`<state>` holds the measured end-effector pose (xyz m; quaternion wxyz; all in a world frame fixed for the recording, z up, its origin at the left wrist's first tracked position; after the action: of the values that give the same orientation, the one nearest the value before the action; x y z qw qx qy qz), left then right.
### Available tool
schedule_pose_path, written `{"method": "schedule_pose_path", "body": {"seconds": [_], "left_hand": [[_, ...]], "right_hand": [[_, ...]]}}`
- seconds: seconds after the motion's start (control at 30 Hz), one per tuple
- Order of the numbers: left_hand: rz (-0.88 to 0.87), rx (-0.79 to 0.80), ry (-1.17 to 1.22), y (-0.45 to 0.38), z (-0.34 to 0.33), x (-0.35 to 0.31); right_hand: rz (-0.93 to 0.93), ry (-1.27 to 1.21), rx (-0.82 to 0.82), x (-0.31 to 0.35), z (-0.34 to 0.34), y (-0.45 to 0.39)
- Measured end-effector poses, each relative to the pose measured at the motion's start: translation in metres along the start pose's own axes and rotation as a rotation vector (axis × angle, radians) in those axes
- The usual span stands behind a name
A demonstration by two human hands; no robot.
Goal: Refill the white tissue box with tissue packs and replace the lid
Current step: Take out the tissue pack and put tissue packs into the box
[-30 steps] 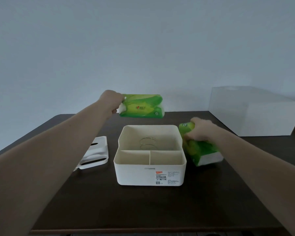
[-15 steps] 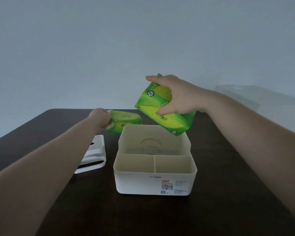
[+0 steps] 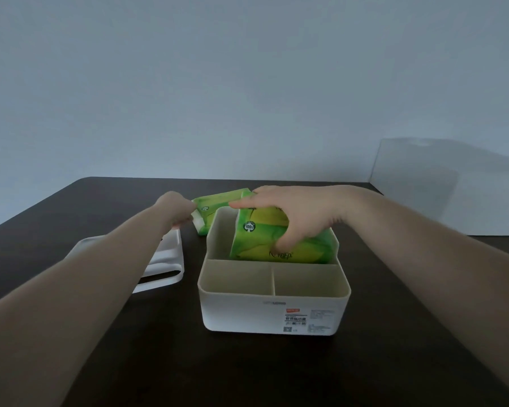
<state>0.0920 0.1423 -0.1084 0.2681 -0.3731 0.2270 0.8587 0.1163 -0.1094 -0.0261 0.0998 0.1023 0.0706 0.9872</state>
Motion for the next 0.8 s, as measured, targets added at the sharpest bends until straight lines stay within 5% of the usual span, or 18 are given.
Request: {"method": "schedule_pose_path", "body": {"seconds": [0.33,0.53,0.8], "left_hand": [[0.007,-0.055,-0.188,0.022,0.031,0.011],[0.084,-0.232,-0.486,0.043,0.08,0.046],[0.296,-0.308,-0.461,0.084,0.099,0.108]], "right_hand": [[-0.053,0.038,0.005,0.003,-0.003,0.005],[-0.093,0.017,-0.05,0.013,0.001,0.01],[-0.099,-0.111,-0.393,0.042,0.007,0.016]]}}
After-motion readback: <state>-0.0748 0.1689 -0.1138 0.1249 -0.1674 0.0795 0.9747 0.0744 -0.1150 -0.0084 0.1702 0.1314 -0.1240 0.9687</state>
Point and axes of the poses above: each hand's wrist, its own y-axis away from the middle knuckle, its own z-axis out of the back of the hand, x = y × z, the point moved 5 cm from there along -y, towards the middle knuckle, and after that the axes turned 5 degrees about z, right-handed, at the moved point
